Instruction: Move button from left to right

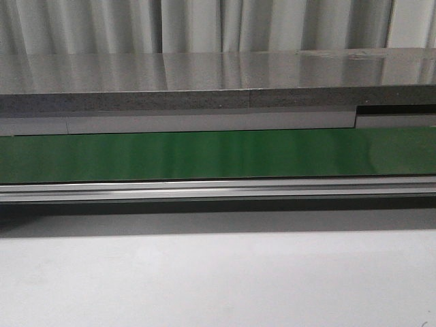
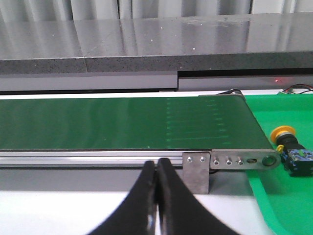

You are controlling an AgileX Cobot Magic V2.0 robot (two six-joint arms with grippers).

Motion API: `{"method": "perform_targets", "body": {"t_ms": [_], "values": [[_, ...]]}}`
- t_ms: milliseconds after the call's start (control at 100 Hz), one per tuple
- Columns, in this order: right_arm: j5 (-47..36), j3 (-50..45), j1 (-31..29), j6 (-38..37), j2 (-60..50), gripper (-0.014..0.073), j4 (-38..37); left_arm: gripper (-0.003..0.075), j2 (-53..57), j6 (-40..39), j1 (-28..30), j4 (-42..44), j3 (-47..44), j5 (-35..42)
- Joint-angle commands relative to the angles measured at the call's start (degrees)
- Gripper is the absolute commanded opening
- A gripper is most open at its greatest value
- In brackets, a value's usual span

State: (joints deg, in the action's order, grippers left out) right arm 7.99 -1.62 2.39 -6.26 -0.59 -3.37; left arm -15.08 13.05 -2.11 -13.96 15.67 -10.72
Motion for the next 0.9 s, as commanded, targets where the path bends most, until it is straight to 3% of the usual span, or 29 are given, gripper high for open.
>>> {"method": "perform_targets", "body": {"t_ms": [0, 550, 660, 810, 890], "values": [[-5.01, 0.91, 0.2, 0.16, -1.29, -0.0068, -0.24, -0.002, -0.57, -0.02, -0.53, -0.71, 1.56, 4.45], [-5.01, 0.91, 0.2, 0.16, -1.29, -0.0068, -0.24, -0.002, -0.57, -0.02, -0.53, -0.71, 1.44, 4.45], [-5.01, 0.91, 0.2, 0.16, -1.29, -0.0068, -0.24, -0.002, -0.4, -0.47, -0.53, 3.12, 0.72, 5.96], [-5.01, 0.91, 0.2, 0.16, -1.29, -0.0068, -0.24, -0.002, 0.93, -14.65, -0.53, 14.64, -0.72, 7.07], [-5.01, 0.91, 0.2, 0.16, -1.29, -0.0068, -0.24, -0.002, 2.83, -17.01, -0.53, 16.16, -1.86, 7.07]]}}
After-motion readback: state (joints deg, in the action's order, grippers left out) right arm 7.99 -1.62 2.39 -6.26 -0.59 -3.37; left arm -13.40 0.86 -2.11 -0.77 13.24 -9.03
